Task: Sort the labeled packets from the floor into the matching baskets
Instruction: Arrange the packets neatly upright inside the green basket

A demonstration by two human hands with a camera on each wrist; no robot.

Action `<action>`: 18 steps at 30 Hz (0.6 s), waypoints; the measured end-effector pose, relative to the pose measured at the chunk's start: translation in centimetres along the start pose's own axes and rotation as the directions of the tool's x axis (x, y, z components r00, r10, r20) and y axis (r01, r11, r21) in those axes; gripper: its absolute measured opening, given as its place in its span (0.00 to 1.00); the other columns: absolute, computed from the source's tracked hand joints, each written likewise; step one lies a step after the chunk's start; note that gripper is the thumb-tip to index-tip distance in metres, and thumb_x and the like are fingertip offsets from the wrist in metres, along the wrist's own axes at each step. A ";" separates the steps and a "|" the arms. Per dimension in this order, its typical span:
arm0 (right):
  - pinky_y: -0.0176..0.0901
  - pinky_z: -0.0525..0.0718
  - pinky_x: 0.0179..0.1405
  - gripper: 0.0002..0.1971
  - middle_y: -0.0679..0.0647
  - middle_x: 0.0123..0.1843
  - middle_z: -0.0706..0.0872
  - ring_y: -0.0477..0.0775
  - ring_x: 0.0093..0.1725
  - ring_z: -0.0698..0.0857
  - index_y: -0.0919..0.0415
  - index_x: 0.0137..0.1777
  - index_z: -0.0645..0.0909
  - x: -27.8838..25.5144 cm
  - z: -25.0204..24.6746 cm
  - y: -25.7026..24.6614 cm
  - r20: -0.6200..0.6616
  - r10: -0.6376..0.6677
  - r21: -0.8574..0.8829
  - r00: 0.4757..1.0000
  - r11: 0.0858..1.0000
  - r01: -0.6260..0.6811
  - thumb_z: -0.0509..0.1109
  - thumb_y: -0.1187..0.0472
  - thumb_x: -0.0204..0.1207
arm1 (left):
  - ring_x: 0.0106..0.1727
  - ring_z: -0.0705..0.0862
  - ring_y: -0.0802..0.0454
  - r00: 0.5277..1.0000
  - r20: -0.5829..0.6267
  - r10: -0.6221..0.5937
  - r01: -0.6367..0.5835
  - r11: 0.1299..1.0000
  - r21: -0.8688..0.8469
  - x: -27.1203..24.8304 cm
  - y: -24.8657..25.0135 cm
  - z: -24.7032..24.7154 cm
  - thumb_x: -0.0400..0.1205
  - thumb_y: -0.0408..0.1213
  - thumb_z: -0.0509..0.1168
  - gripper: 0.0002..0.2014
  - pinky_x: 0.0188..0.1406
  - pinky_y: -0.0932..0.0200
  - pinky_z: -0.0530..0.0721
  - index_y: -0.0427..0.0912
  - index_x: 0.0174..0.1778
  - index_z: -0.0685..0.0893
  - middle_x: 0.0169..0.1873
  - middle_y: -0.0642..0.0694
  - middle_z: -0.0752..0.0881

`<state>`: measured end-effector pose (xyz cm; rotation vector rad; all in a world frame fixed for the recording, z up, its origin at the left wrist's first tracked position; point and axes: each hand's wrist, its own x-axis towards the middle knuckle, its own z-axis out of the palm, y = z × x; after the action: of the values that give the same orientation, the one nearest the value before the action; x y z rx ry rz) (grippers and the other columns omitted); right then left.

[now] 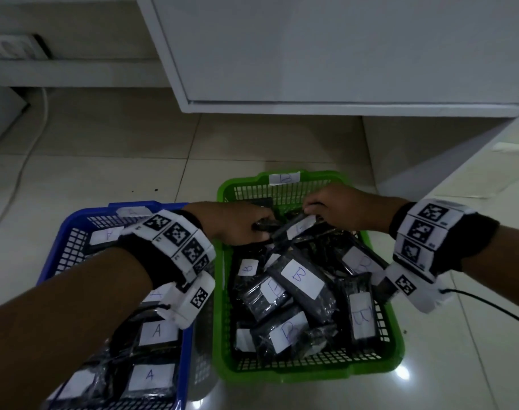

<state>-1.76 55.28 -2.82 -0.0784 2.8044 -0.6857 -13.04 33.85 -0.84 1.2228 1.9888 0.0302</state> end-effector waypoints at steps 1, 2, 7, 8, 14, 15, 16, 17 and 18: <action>0.39 0.65 0.36 0.14 0.59 0.35 0.84 0.54 0.35 0.78 0.68 0.37 0.81 0.0 -0.2 0.1 -0.044 0.000 -0.019 0.999 1.000 0.000 0.61 0.64 0.84 | 0.58 0.84 0.51 0.999 -0.015 -0.032 0.031 0.996 -0.089 -0.1 0.1 -0.2 0.89 0.47 0.61 0.18 0.52 0.58 0.84 0.49 0.74 0.75 0.63 0.48 0.84; 0.39 0.62 0.35 0.16 0.58 0.33 0.81 0.53 0.33 0.76 0.68 0.35 0.78 0.0 -0.5 0.3 -0.080 -0.001 -0.033 0.997 0.999 -0.002 0.60 0.65 0.84 | 0.58 0.85 0.50 0.997 -0.045 -0.064 0.054 0.979 -0.195 -0.2 0.1 -0.5 0.89 0.47 0.61 0.18 0.53 0.57 0.85 0.49 0.74 0.74 0.62 0.47 0.84; 0.41 0.66 0.37 0.18 0.54 0.31 0.76 0.53 0.34 0.75 0.65 0.35 0.74 -0.4 -1.6 1.1 -0.078 0.130 -0.044 0.988 0.990 -0.134 0.55 0.61 0.87 | 0.48 0.88 0.46 0.908 -0.375 -0.186 -0.066 0.821 -0.568 -0.2 0.5 -1.5 0.87 0.40 0.64 0.13 0.44 0.55 0.86 0.51 0.68 0.78 0.53 0.48 0.88; 0.41 0.67 0.38 0.18 0.54 0.32 0.76 0.54 0.35 0.76 0.64 0.35 0.73 -0.5 -1.6 1.3 -0.074 0.155 -0.037 0.985 0.987 -0.158 0.55 0.61 0.87 | 0.47 0.86 0.46 0.881 -0.430 -0.197 -0.088 0.825 -0.559 -0.1 0.6 -1.7 0.87 0.40 0.63 0.14 0.43 0.54 0.85 0.50 0.69 0.76 0.51 0.46 0.87; 0.48 0.78 0.45 0.20 0.63 0.39 0.82 0.59 0.41 0.81 0.68 0.39 0.76 -1.4 -1.5 1.8 -0.048 0.244 0.018 0.969 0.970 -0.243 0.52 0.59 0.88 | 0.69 0.66 0.39 0.889 -0.457 -0.038 0.063 0.997 0.039 1.3 1.0 -0.2 0.84 0.56 0.66 0.33 0.67 0.39 0.75 0.45 0.78 0.62 0.69 0.38 0.67; 0.50 0.78 0.46 0.19 0.64 0.39 0.82 0.59 0.41 0.81 0.68 0.38 0.75 -1.6 -1.5 1.8 -0.052 0.258 0.020 0.965 0.966 -0.258 0.52 0.60 0.88 | 0.70 0.65 0.38 0.900 -0.436 -0.022 0.070 0.993 0.095 1.7 1.2 0.2 0.82 0.56 0.68 0.35 0.69 0.38 0.75 0.44 0.79 0.61 0.71 0.38 0.66; 0.50 0.77 0.45 0.19 0.63 0.38 0.80 0.59 0.40 0.80 0.67 0.36 0.74 -1.8 -1.6 1.9 -0.058 0.263 0.020 0.963 0.965 -0.263 0.53 0.62 0.88 | 0.72 0.65 0.36 0.910 -0.415 -0.011 0.084 0.984 0.158 1.9 1.4 0.6 0.81 0.56 0.70 0.37 0.70 0.37 0.76 0.43 0.80 0.61 0.72 0.38 0.65; 0.50 0.74 0.42 0.18 0.61 0.35 0.78 0.58 0.40 0.78 0.65 0.34 0.71 -1.9 -1.8 1.9 -0.064 0.270 0.018 0.961 0.963 -0.269 0.53 0.65 0.87 | 0.73 0.66 0.35 0.919 -0.395 -0.001 0.094 0.972 0.214 2.2 1.4 0.8 0.81 0.56 0.70 0.38 0.70 0.37 0.77 0.42 0.80 0.62 0.74 0.38 0.65; 0.49 0.69 0.39 0.19 0.57 0.32 0.74 0.57 0.39 0.76 0.64 0.31 0.68 -2.1 -2.0 2.0 -0.078 0.273 -0.001 0.959 0.962 -0.274 0.54 0.69 0.86 | 0.73 0.68 0.34 0.924 -0.382 0.007 0.097 0.963 0.251 2.4 1.4 0.9 0.80 0.58 0.71 0.39 0.68 0.37 0.78 0.42 0.79 0.63 0.74 0.37 0.67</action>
<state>-0.27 58.20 -1.57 0.3351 2.8140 -0.6162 -12.01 36.10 -2.40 1.4242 2.4207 -0.0263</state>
